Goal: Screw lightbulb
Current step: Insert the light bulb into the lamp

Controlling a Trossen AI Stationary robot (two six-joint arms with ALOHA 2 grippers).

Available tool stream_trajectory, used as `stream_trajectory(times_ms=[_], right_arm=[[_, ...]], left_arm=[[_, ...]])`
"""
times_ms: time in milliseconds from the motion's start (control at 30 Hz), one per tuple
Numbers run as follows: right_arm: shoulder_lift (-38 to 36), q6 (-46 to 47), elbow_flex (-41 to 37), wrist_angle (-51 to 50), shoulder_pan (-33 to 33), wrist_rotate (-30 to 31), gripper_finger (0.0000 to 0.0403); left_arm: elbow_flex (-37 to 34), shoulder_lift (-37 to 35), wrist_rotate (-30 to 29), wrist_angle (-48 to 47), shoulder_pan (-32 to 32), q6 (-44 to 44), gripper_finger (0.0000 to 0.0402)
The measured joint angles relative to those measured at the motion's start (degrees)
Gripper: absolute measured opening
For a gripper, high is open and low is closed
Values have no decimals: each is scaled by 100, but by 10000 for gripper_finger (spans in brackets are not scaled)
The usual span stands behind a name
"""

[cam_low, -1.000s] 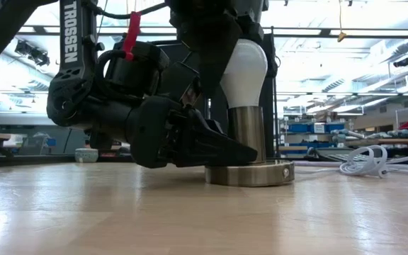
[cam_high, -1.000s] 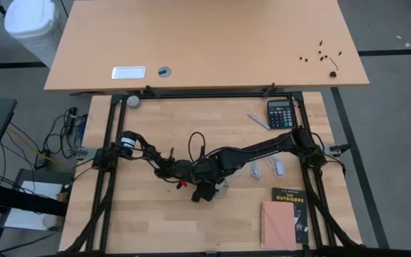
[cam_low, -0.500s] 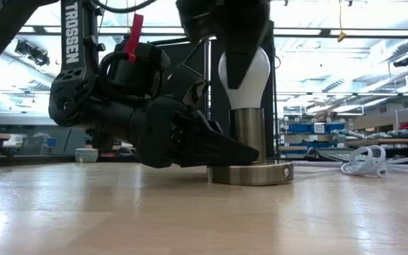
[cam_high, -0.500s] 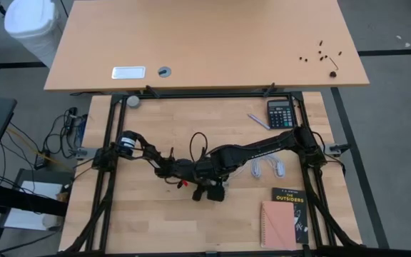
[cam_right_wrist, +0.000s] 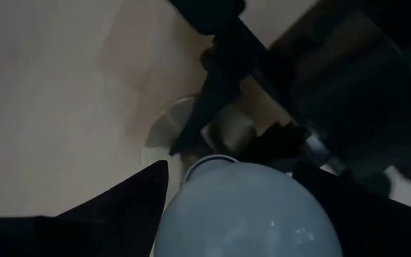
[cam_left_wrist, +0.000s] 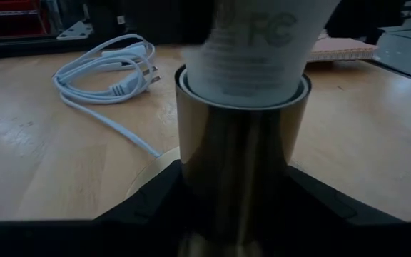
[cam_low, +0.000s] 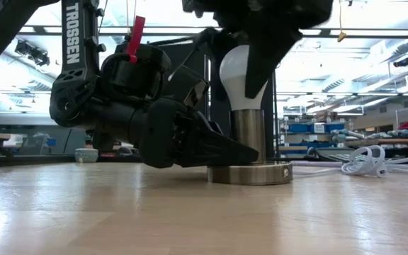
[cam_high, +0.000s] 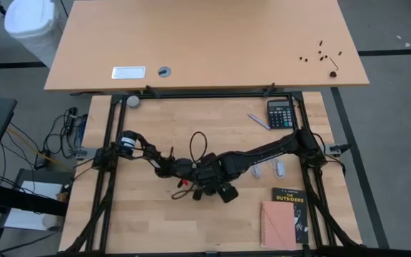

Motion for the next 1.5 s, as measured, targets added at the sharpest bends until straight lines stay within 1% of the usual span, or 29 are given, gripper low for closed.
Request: stream_trajectory(times_ms=[133,267,433,700,867,1033,1167,1500], right_arm=[[-2,-925,0,2,124,295,309],[-4,-1219,0,16,153,330,309],[-4,-996,0,23,150,329,308],[-4,-962,0,11,137,329,307],[-4,-562,-2,127,56,420,307],[-2,-261,-4,105,-95,-39,317],[2,-255,-7,72,-156,-268,327],[7,-255,-28,-24,-252,-320,321]], left_arm=[[0,-2,-12,0,4,0,198],[0,-2,-6,0,7,10,198],[0,-4,-5,0,7,6,198],[0,-4,1,0,7,4,198],[-2,-7,5,4,4,-1,198],[-2,-7,20,4,4,-10,198],[-2,-7,20,4,4,-7,198],[-2,-7,19,4,0,-10,198]])
